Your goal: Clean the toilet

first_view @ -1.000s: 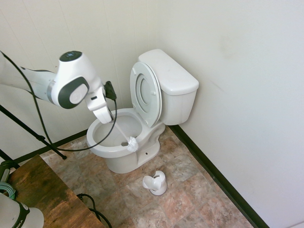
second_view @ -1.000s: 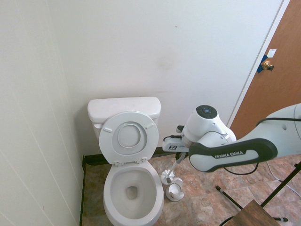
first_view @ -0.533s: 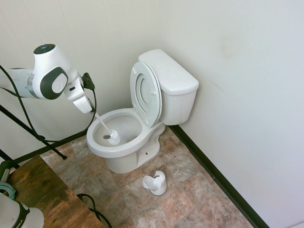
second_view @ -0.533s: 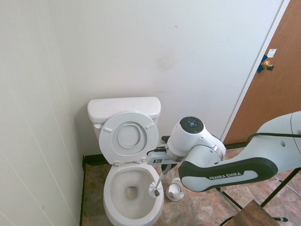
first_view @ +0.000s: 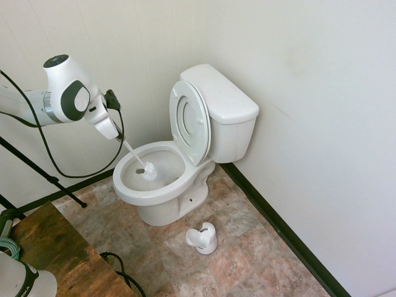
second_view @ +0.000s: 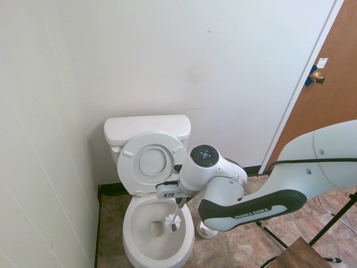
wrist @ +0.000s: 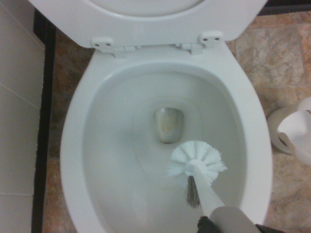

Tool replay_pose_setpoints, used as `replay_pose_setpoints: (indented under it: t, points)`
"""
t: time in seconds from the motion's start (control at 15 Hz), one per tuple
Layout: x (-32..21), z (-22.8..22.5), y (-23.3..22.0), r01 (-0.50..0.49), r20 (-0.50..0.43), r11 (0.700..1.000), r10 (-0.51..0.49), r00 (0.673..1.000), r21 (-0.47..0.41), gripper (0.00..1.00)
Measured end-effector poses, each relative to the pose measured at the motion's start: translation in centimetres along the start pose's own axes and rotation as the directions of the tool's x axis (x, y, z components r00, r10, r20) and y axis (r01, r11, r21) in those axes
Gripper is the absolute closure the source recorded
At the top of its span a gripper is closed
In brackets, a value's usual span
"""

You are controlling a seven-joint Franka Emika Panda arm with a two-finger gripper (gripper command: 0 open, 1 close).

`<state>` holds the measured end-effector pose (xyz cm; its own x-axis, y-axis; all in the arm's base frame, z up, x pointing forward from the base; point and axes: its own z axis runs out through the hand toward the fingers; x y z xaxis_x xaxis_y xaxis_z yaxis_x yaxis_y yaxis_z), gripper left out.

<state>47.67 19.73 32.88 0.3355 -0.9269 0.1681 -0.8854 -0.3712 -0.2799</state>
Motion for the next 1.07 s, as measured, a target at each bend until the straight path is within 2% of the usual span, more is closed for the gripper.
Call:
replay_pose_setpoints:
  t: [0.4, 0.67, 1.07]
  points:
    - [-1.9, 8.4, -7.9, -0.031, -0.037, 0.998, 0.029, 0.999, -0.051, 1.00]
    - [-2.7, 14.1, -10.6, -0.065, -0.045, 0.995, 0.062, 0.997, -0.076, 1.00]
    - [-2.4, 17.0, -13.4, -0.101, -0.070, 0.991, 0.095, 0.993, -0.090, 1.00]
